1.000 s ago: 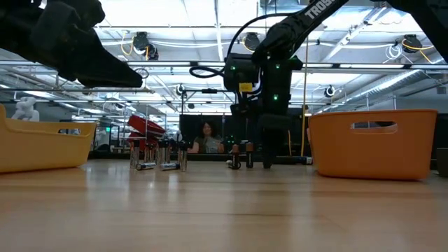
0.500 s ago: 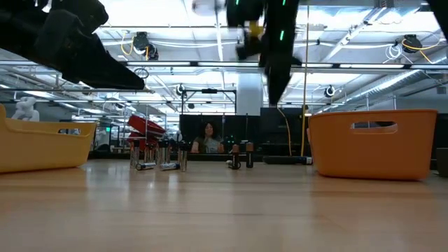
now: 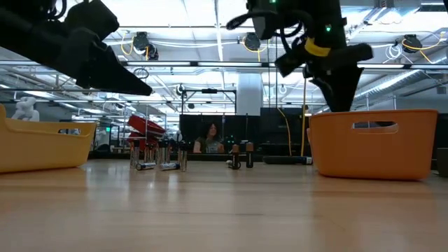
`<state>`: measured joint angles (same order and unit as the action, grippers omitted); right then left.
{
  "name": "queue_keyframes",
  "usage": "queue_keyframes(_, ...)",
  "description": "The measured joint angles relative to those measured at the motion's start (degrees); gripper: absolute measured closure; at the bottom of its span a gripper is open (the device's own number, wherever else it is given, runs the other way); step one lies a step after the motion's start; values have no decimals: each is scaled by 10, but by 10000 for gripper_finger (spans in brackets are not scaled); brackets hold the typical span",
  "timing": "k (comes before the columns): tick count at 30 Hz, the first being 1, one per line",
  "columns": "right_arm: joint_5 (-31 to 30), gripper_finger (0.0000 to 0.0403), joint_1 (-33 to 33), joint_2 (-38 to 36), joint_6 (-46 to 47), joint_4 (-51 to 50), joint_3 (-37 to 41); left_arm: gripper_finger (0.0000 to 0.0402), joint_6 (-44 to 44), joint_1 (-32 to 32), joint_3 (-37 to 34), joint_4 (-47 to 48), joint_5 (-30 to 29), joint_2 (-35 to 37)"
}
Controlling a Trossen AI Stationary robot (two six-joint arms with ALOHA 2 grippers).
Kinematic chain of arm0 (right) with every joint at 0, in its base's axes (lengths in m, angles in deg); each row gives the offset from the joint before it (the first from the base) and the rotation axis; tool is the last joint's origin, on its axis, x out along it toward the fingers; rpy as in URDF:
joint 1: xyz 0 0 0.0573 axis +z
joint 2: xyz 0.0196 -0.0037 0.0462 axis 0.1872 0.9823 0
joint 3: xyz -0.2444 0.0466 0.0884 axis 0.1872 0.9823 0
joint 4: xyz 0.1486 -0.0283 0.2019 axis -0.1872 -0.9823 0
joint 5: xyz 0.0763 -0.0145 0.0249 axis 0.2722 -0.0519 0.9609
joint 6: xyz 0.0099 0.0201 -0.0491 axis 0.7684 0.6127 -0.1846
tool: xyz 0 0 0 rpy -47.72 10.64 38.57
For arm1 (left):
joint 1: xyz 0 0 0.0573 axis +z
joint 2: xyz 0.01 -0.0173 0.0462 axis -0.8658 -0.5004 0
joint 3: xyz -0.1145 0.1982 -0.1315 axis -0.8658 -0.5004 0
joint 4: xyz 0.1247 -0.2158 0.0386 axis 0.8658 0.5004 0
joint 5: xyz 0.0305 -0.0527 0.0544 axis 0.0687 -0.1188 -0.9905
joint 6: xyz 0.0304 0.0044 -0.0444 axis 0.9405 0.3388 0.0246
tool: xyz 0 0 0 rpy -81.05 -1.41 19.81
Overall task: Sort batteries
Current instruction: Put the black battery into the orange bin
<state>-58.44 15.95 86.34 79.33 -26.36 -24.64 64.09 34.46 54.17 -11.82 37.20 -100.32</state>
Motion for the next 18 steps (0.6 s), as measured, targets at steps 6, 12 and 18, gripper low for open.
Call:
queue_keyframes(6, -62, 160, 6, -6, -47, 187, -2, 249, 29, 2, 0, -39, -50, 0)
queue_keyframes(12, -34, 169, -46, -2, -140, 375, 31, 249, 21, 9, 0, -98, -55, 0)
queue_keyframes(18, -95, 172, -64, -3, -176, 471, 60, 249, 25, 1, 0, -79, -61, 0)
